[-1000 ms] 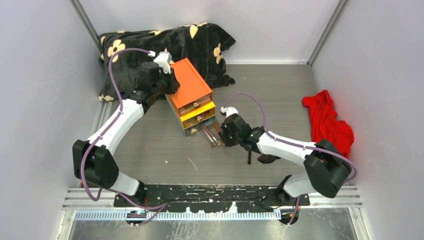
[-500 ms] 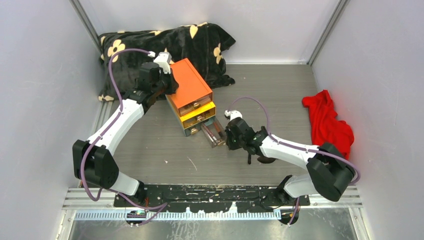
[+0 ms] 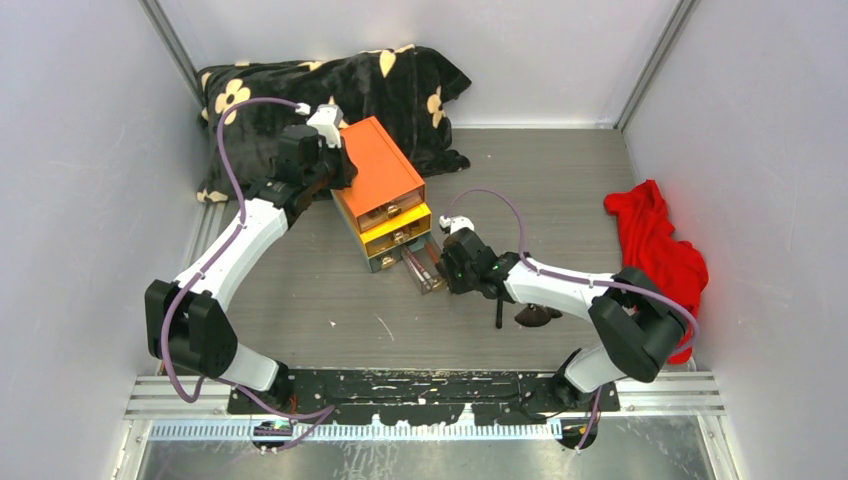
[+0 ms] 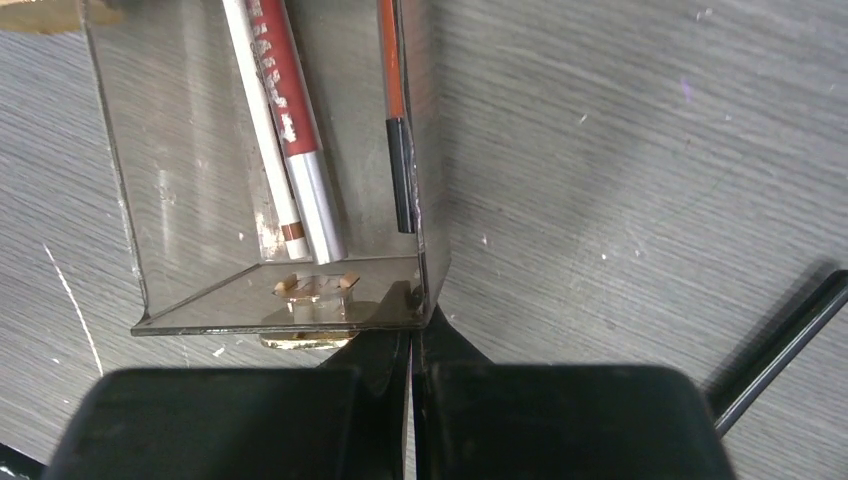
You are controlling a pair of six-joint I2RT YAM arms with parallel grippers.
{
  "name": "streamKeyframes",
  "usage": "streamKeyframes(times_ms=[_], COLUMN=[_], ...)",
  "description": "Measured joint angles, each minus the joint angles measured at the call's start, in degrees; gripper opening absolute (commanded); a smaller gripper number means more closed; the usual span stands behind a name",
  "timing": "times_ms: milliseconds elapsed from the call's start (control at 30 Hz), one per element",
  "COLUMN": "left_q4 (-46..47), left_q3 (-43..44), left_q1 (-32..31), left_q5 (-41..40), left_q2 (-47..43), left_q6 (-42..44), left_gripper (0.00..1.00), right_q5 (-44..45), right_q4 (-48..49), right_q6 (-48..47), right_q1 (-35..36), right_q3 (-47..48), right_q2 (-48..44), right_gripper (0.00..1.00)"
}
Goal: Organize the makeup
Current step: Close the drawer in the storage box.
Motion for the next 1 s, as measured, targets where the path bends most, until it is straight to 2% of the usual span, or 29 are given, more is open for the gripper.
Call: streamKeyframes(times_ms=[600, 1000], left_q4=[0.42, 0.42], left_q3=[-0.39, -0.42], left_q1=[0.0, 0.0], left_q5=[0.02, 0.02], left_q2=[-0.17, -0.2], left_q6=[-0.15, -0.11], left_gripper=[0.0, 0.0], right_q5=[5.38, 8.0], right_q4=[6.32, 12.5], right_q6=[-0.39, -1.77], right_q1=[0.0, -0.02], right_q3=[3.48, 7.61], right_q2=[3.93, 10.43], right_gripper=[0.01, 0.01])
